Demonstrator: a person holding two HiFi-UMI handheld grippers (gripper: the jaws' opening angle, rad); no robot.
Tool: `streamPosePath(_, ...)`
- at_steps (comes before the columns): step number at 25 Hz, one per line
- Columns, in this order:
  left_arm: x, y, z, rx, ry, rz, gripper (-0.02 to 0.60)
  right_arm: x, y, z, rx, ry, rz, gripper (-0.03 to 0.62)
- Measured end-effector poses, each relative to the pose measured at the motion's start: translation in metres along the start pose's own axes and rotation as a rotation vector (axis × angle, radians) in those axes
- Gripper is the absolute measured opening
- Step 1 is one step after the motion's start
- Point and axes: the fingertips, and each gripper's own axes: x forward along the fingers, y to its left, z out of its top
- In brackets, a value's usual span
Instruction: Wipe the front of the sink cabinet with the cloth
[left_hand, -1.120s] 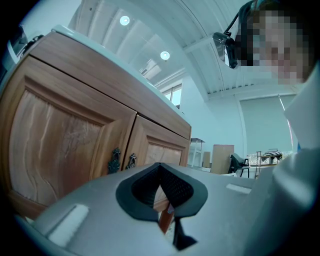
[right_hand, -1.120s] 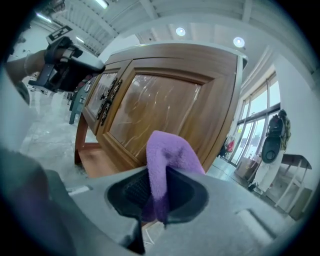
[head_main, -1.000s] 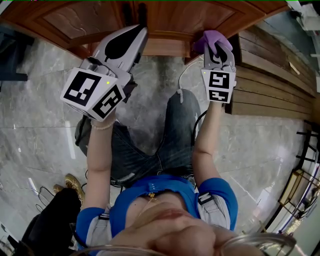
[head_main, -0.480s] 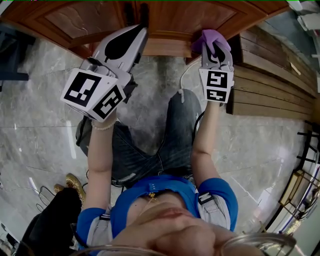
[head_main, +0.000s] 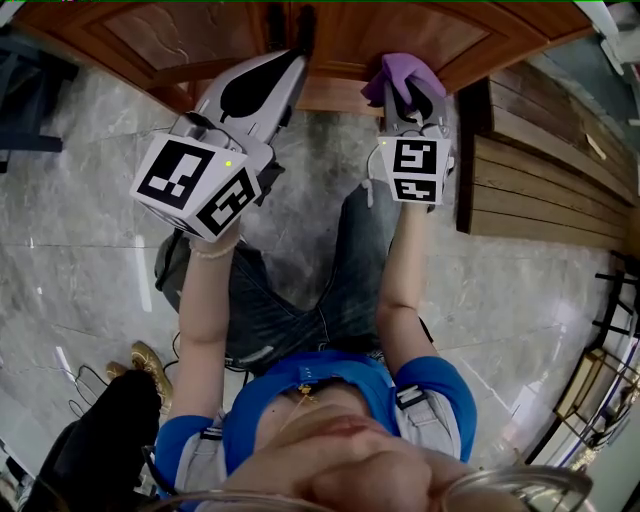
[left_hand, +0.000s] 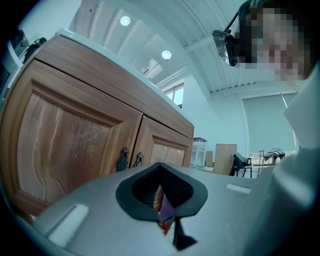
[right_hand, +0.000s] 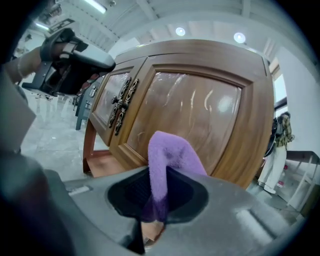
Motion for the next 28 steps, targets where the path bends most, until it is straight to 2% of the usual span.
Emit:
streamPosePath(6,0.000,0.002,0.000,-0.003,0.000,0.002,0.000,0.009,0.030,0.020,-0.005,-0.031,0.062,0.061)
streamPosePath(14,-0.006,0.006,0.000,-0.008,-0.005,0.010,0.000,0.025,0.083,0.055,0.002,-0.106,0.185,0.061)
streamPosePath(28,-0.004,0.012,-0.005,-0.017,0.003,0.012,0.000,0.019,0.082,0.064,-0.028,-0.108,0.193,0.061)
